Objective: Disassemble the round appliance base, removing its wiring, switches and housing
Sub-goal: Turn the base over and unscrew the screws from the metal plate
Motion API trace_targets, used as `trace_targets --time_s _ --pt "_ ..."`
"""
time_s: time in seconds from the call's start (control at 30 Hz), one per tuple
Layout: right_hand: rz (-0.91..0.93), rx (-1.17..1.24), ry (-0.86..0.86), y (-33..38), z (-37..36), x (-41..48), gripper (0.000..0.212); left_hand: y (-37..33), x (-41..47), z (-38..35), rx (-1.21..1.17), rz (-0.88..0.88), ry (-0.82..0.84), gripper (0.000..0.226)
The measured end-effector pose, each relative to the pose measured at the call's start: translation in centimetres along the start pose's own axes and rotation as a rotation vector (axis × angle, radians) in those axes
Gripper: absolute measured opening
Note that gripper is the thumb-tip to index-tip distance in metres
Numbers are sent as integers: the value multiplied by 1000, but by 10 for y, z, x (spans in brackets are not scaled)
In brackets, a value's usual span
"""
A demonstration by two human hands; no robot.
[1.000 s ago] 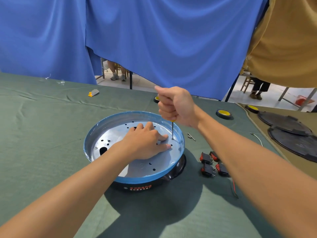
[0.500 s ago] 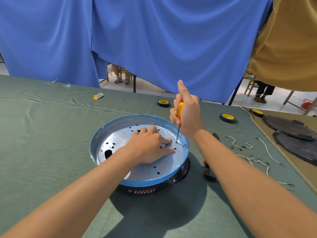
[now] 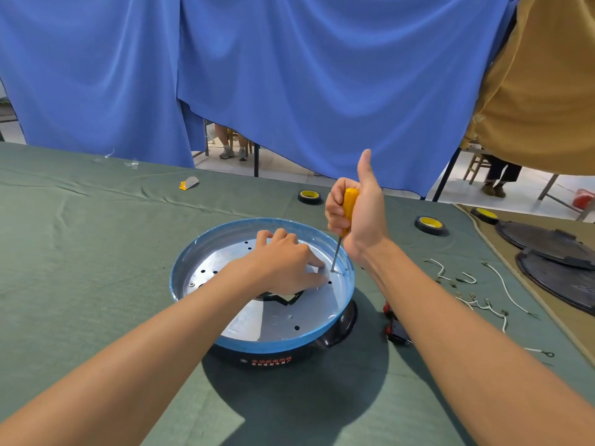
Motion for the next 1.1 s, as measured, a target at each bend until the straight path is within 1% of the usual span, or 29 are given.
trace_targets --time_s 0.13,0.2,0.27,0.33,0.37,0.4,0.47,0.5,0.53,0.57,0.63,0.67,0.73,0.87,1.0,1.1 --pt "-33 -100 100 0 -1 -1 61 0 1 6 45 -67 -116 35" --pt "-36 -90 181 1 1 -1 57 1 3 6 2 -74 -156 30" --pt "-73 -62 260 1 3 -1 55 1 5 4 -67 -71 -159 30" --pt "-92 -87 269 3 4 0 53 1 5 0 -106 -56 -148 32" --pt "-75 -173 238 6 5 2 52 1 5 -1 -107 -52 -150 32" --pt "-28 -349 197 11 6 5 50 2 5 -3 -104 -51 -155 31" --pt "90 -897 111 26 8 11 45 4 5 -4 -107 -49 -164 32" --pt "102 -1146 72 33 11 14 43 4 6 -5 -115 -48 -162 33" --pt "73 -1325 61 41 16 16 41 4 6 -5 -119 -47 -157 34" --pt "22 -1443 92 46 19 17 41 3 7 -5 -119 -47 -148 35" --pt "-89 -1576 245 53 20 14 40 2 7 -5 -113 -46 -123 38" --pt "-122 -1606 323 54 18 11 40 2 7 -4 -108 -46 -109 39" --pt "-118 -1646 424 56 11 7 38 1 7 -3 -93 -48 -88 40" --pt "-33 -1797 523 63 0 3 28 -2 9 -3 -59 -43 -41 42" --pt "41 -1754 584 67 -4 0 11 -2 13 0 -66 -12 9 39" --pt "55 -1715 652 64 -8 0 8 -1 15 2 -83 21 29 35"
Point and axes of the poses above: each hand's wrist, its own x-axis towards the middle knuckle, its own z-axis out of the back of the hand, y = z × x, the point moved 5 cm from there along x, towards the middle knuckle
